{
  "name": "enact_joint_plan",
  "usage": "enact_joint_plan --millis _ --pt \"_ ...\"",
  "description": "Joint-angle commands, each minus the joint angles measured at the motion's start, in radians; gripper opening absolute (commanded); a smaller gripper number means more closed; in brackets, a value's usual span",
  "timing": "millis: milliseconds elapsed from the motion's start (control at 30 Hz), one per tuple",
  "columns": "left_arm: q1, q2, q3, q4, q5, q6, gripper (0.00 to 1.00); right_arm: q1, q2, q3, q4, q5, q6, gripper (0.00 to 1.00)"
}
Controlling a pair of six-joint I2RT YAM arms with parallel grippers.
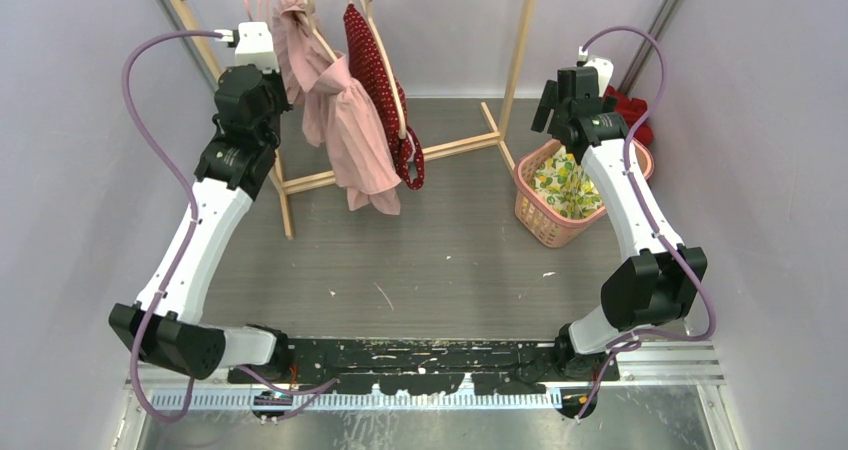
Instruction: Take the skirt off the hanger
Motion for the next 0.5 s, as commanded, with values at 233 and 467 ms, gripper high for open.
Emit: enact_joint_plan --millis 233,467 --pt "0.053 0.051 0.056 0.135 0.017 -0.066 0.0 0.003 -0.032 0.005 0.044 -0.014 -0.018 0.9" --pt "0.104 0.078 0.037 0.145 0.034 -0.135 0.0 0.003 -0.026 0.004 0.039 -0.03 -0.02 0.89"
